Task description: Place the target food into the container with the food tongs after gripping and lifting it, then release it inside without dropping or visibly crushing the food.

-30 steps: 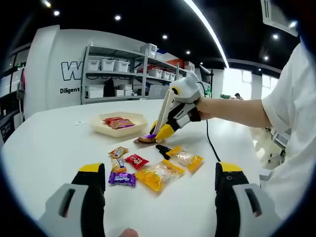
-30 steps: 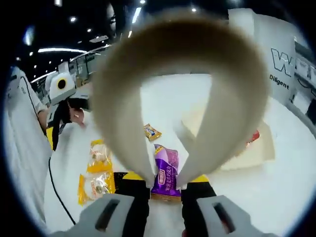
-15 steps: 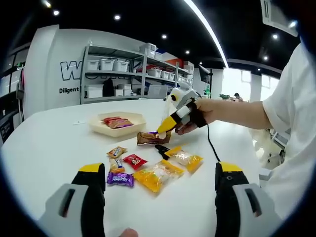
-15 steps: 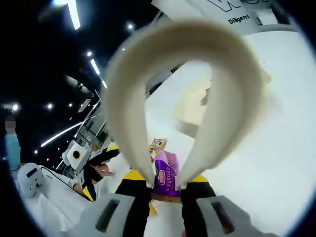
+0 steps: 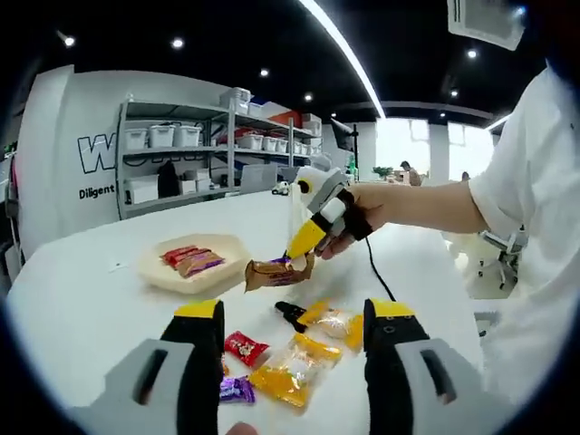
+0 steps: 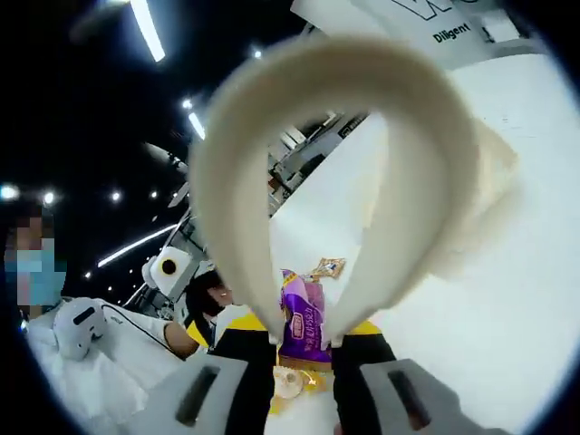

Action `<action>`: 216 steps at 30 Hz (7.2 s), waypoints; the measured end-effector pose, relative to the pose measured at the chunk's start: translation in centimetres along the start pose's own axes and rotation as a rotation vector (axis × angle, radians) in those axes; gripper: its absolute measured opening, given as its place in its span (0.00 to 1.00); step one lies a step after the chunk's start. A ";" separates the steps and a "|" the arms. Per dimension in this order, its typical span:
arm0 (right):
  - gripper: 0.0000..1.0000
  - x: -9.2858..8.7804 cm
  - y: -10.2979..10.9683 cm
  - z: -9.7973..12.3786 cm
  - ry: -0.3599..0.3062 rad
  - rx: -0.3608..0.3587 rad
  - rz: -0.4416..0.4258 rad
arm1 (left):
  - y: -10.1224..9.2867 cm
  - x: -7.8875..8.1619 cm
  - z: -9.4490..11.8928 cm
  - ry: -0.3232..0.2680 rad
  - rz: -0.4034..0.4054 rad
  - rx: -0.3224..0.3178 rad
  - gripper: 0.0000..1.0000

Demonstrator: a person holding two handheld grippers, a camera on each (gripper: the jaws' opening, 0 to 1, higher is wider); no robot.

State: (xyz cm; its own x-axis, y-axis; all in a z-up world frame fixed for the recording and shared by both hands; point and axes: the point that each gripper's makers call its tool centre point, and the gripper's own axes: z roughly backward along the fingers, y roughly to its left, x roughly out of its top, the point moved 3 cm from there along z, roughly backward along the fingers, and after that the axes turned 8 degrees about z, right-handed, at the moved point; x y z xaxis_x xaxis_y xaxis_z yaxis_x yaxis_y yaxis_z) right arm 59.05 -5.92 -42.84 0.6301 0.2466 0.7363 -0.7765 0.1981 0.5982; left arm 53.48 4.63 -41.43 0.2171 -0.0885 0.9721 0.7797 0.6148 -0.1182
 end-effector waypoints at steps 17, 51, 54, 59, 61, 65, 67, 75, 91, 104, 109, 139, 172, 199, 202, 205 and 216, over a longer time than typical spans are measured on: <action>0.18 -0.5 3.2 0.0 0.073 0.110 0.081 | 1.3 0.6 -2.7 0.011 -0.079 -0.074 0.00; 0.20 2.7 1.4 3.5 -0.053 -0.122 0.398 | 4.2 -1.0 -3.9 0.162 0.565 -0.094 0.00; 0.20 2.5 1.4 3.5 -0.046 -0.120 0.400 | 4.7 -1.6 -4.5 0.228 0.589 -0.057 0.00; 0.20 1.9 1.6 3.5 -0.029 -0.118 0.417 | 4.7 -1.9 -5.3 0.290 0.626 -0.065 0.00; 0.20 1.9 1.5 3.5 -0.027 -0.120 0.420 | 4.4 -1.8 -5.6 0.296 0.658 -0.091 0.00; 0.21 1.7 1.6 3.7 -0.023 -0.121 0.427 | 4.7 -2.6 -6.2 0.348 0.676 -0.081 0.00; 0.21 1.7 1.7 3.7 -0.021 -0.123 0.430 | 4.7 -2.7 -6.4 0.358 0.673 -0.077 0.00; 0.21 1.3 1.6 3.6 -0.006 -0.124 0.437 | 5.7 -2.7 -6.3 0.333 0.577 -0.013 0.00; 0.22 1.1 1.4 3.1 0.018 -0.130 0.498 | 6.2 -2.0 -4.1 0.261 0.422 0.067 0.16; 0.22 0.8 0.9 2.6 0.032 -0.128 0.572 | 4.8 -2.1 1.2 0.179 0.322 0.123 0.27; 0.22 0.9 1.0 2.3 0.035 -0.124 0.589 | 4.7 -1.7 3.1 0.140 0.203 0.175 0.36; 0.24 0.9 0.5 0.1 0.080 -0.074 0.740 | 2.0 -2.6 7.3 0.044 0.029 0.231 0.81; 0.24 0.9 -2.2 -2.5 0.233 -0.051 0.889 | 1.8 -1.8 7.9 0.062 0.086 0.210 0.99; 0.24 0.4 -4.6 -3.9 0.293 -0.052 0.927 | 1.9 -2.8 7.5 0.094 0.115 0.212 0.99; 0.24 0.4 -4.6 -3.9 0.292 -0.049 0.922 | 1.9 -2.8 7.5 0.092 0.117 0.210 0.99; 0.24 0.3 -4.6 -4.0 0.300 -0.049 0.920 | 1.9 -2.8 7.5 0.092 0.118 0.209 0.99; 0.23 -0.1 -5.0 -4.3 0.307 -0.058 0.862 | 2.0 -3.1 7.7 0.090 0.128 0.210 0.99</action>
State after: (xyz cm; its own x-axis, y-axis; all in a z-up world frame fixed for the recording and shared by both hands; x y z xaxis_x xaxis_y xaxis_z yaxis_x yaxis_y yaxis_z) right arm 62.84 -2.79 -47.24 -0.1888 0.5707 0.7992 -0.9818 -0.1263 -0.1418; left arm 49.85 12.13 -43.16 0.3647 -0.0627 0.9290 0.6056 0.7739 -0.1855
